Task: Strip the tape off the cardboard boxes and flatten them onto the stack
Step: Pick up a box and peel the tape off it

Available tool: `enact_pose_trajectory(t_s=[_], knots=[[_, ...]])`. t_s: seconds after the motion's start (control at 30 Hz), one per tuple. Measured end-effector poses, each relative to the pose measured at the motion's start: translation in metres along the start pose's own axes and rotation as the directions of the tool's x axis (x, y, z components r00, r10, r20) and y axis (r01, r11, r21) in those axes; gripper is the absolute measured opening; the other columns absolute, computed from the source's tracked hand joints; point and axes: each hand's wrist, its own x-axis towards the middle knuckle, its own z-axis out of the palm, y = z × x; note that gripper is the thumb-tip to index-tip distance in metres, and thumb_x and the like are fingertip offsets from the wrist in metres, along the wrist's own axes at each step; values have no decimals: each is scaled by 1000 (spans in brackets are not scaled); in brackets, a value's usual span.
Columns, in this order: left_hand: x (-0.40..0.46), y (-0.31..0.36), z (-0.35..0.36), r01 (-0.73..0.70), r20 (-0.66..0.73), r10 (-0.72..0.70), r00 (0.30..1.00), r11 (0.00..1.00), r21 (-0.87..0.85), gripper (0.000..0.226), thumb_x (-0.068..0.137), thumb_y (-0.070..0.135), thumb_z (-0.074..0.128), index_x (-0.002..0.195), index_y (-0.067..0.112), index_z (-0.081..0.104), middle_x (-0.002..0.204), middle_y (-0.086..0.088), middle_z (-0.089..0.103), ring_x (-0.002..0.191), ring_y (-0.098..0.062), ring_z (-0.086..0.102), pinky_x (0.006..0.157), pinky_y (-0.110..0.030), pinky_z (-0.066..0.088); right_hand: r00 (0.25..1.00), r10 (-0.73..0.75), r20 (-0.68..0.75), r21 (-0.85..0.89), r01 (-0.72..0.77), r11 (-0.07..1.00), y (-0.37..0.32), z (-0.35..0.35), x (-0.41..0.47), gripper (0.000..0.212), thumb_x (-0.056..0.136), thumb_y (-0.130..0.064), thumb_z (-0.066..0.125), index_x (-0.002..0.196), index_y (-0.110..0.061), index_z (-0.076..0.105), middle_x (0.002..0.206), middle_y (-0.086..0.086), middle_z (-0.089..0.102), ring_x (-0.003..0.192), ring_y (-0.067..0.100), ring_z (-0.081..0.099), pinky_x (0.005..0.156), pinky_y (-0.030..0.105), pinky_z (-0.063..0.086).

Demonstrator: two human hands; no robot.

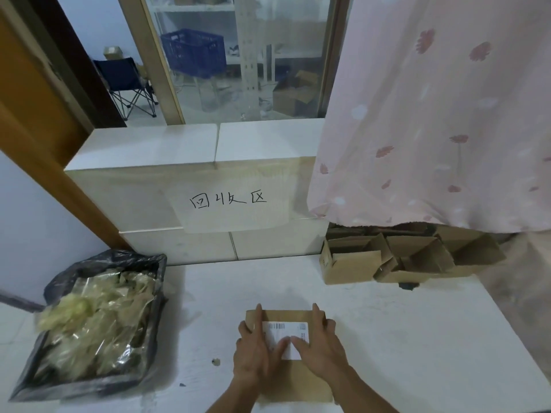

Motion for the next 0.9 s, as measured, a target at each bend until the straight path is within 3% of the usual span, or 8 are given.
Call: enact_pose_trajectory(t_s=[0.1,0.17,0.27,0.43,0.53,0.67,0.8,0.9], knots=[[-15,17,-3,1,-112,-6,994,999,-43,110,76,81,51,152,31,-10,142,-9,32,114,-28,55,89,-39,53,999,-28,-28,29,29,999,4,-11,-7,88,90,-63,51,152,-31,-3,136,6,29,114,26,53,90,32,50],[-27,36,-6,19,-200,-42,979,993,-115,104,75,81,52,150,28,2,141,-9,35,117,-28,53,92,-38,52,995,-66,-72,62,70,996,8,-23,-12,76,90,-60,52,147,-28,12,134,7,30,111,27,55,87,32,51],[-47,60,-9,-23,-332,-60,941,970,-242,72,78,74,56,124,26,29,125,-4,40,105,-25,55,88,-40,53,979,-130,-156,119,150,982,14,-44,-22,57,90,-56,55,131,-29,27,132,3,27,105,27,58,84,35,53],[-84,73,5,-35,-450,-142,881,931,-362,59,81,65,64,104,21,33,105,2,36,89,-25,57,78,-41,53,938,-261,-227,71,283,956,36,-60,-50,58,89,-59,55,127,-21,35,132,0,29,109,26,55,84,35,53],[-106,68,21,22,-432,-239,870,893,-449,71,77,66,68,117,19,32,116,0,35,93,-25,59,80,-40,55,920,-330,-211,11,340,940,48,-60,-67,55,87,-61,58,119,-22,35,128,0,30,107,22,52,81,32,55],[-126,57,27,-11,-415,-222,882,872,-490,101,78,59,72,150,16,16,136,-5,30,118,-24,50,94,-38,51,910,-355,-213,59,374,925,58,-55,-83,62,84,-61,64,120,-19,37,125,-1,28,107,23,53,80,35,56],[-129,58,21,-57,-413,-147,899,894,-444,109,76,54,74,154,16,9,130,3,24,115,-19,45,96,-38,50,901,-323,-290,150,376,914,55,-56,-87,82,80,-62,67,139,-16,33,132,4,31,116,30,50,89,39,53],[-126,46,21,-49,-372,-124,920,904,-424,93,72,49,76,144,17,26,118,6,25,108,-19,49,89,-36,52,958,-183,-221,268,240,933,48,-55,-84,96,79,-65,67,149,-17,22,142,12,39,127,34,41,102,44,42]])
